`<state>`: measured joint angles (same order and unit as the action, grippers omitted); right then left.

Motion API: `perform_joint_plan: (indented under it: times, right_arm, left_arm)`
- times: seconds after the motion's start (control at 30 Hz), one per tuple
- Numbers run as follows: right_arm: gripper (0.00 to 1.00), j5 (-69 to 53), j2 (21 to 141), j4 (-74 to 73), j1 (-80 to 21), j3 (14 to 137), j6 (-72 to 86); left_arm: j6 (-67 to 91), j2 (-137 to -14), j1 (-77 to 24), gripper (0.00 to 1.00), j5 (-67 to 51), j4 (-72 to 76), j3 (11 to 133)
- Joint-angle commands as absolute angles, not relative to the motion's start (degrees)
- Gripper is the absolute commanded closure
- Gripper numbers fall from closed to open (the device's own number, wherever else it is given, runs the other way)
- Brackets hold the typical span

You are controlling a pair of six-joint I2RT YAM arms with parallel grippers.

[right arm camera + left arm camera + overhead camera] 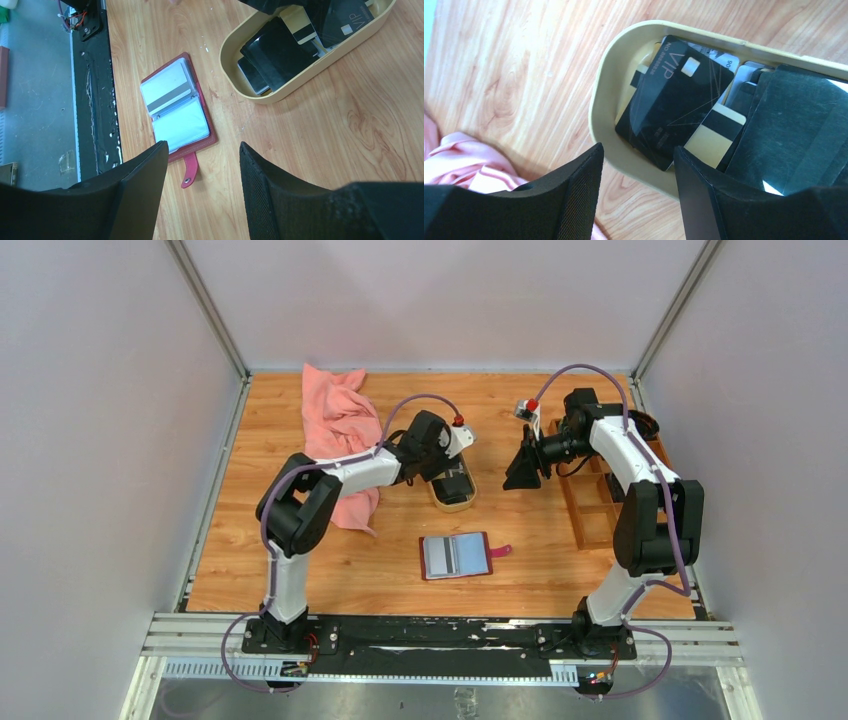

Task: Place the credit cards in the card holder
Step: Pick up the credit card from the storage box.

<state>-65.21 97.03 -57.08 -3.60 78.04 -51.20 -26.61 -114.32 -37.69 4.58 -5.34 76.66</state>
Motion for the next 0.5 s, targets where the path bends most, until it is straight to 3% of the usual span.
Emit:
perform_joint_plan:
  times: [0.0, 0.2, 0.47]
  right_arm:
    - [0.42, -66.71, 97.31, -58.98, -2.71, 77.78, -52.65]
    - [0.42, -66.71, 97.38, -59.15, -2.73, 77.85, -52.82]
    - [0.42, -66.80, 97.64, -59.48, -2.71, 77.82, -53.17]
  left_arm:
    - [-27.18, -111.01, -38.31, 0.41, 9.50, -0.21, 74.80]
    - [-27.24, -109.73, -38.36, 0.40, 9.16, 2.46, 74.15]
    - [-26.39, -108.13, -38.64, 0.22, 3.73, 4.08, 72.75]
